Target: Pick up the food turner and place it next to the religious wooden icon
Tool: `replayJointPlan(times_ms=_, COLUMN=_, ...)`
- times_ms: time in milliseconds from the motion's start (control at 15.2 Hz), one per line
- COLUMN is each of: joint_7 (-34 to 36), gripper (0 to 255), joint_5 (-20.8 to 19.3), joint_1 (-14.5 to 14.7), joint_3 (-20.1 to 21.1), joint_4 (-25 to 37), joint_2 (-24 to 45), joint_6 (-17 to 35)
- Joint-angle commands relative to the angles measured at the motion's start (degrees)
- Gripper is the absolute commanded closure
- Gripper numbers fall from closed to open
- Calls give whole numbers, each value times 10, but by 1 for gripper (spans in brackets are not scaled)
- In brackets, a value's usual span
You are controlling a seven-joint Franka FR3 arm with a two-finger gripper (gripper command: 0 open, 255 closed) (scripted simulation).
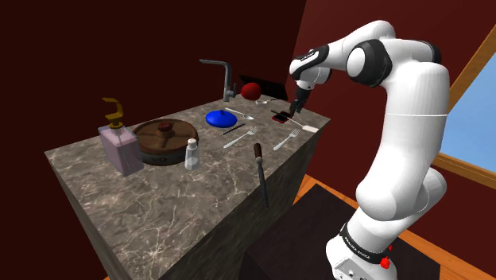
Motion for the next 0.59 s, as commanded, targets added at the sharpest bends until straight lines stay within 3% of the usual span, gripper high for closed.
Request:
replayJointPlan(times_ms=0, joint_7=4, gripper=0, joint_5=-6, joint_1=1, joint_3=-3, joint_4=14, joint_2=-15, joint_6=-29)
replayJointPlan(times_ms=528, joint_7=6, gripper=0, joint_5=-9, joint_1=1, joint_3=-4, joint_4=21, joint_2=-21, joint_6=-41)
